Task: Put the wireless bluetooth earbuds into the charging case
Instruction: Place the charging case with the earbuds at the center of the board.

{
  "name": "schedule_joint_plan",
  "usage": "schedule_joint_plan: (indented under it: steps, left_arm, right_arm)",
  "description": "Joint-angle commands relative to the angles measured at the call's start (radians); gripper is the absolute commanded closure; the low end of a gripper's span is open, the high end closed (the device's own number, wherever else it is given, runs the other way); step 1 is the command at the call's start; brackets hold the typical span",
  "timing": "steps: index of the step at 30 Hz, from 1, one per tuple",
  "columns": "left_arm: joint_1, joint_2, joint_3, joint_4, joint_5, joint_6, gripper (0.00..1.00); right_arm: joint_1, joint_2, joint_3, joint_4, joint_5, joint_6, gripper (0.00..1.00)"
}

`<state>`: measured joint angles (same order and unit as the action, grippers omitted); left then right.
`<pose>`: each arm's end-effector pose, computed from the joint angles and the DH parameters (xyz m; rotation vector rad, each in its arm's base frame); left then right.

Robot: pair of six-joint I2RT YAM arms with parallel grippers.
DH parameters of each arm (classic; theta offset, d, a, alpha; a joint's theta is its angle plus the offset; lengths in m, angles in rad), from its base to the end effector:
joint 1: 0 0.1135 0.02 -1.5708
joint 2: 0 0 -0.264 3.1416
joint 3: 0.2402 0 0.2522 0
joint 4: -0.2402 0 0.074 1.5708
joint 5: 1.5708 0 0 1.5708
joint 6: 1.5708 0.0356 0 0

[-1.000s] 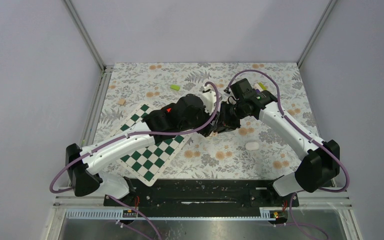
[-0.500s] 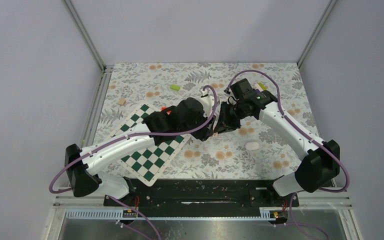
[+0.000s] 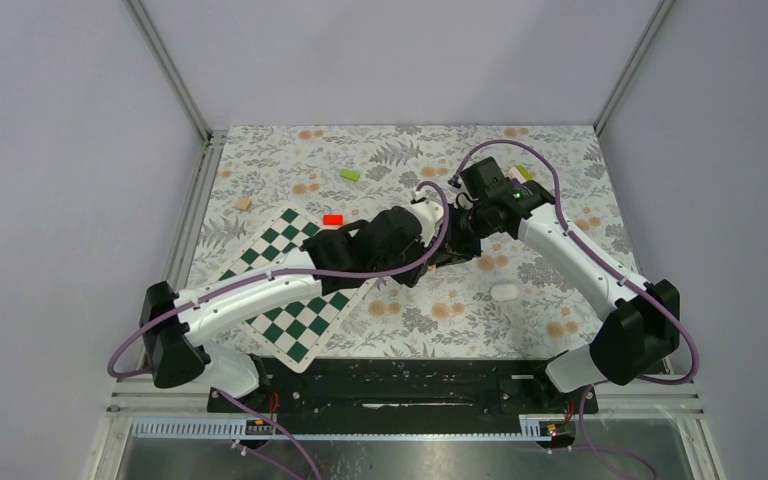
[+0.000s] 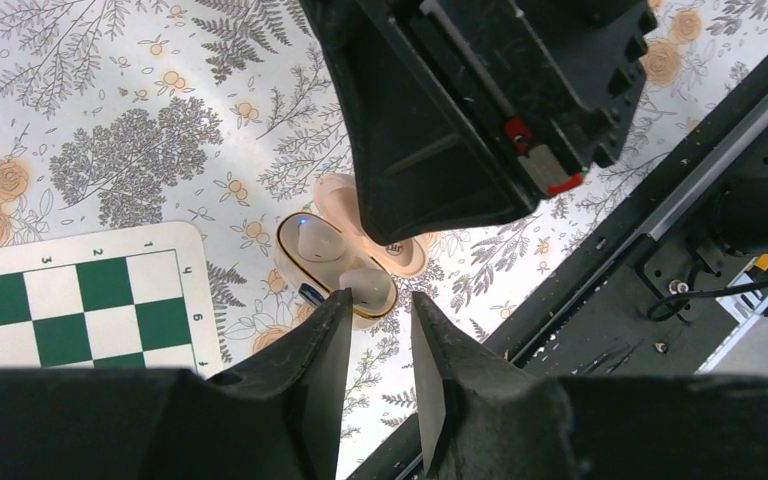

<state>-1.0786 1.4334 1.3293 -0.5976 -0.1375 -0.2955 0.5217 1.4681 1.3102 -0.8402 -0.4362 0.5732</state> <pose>0.1542 -0.2772 0.3387 0.8197 2.1803 -0.5614 0.2542 0.1635 0.3075 -0.1076 2.7288 0.9334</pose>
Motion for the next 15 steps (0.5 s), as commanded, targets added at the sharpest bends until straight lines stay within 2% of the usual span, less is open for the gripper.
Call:
schedule_joint_plan:
  steps: [1,12,15]
  left_arm:
    - [-0.003,0.006,0.052,0.013,-0.050,-0.010,0.72]
    - [-0.003,0.027,0.065,0.045,-0.016,-0.002,0.74]
    - [-0.003,0.042,0.070,0.051,0.002,-0.002,0.81]
  right_arm:
    - [0.006,-0.032,0.001,-0.008,-0.014,-0.008,1.00]
    - [0.006,-0.035,-0.006,-0.007,-0.010,-0.006,1.00]
    - [0.005,-0.039,-0.008,-0.007,-0.009,-0.003,1.00]
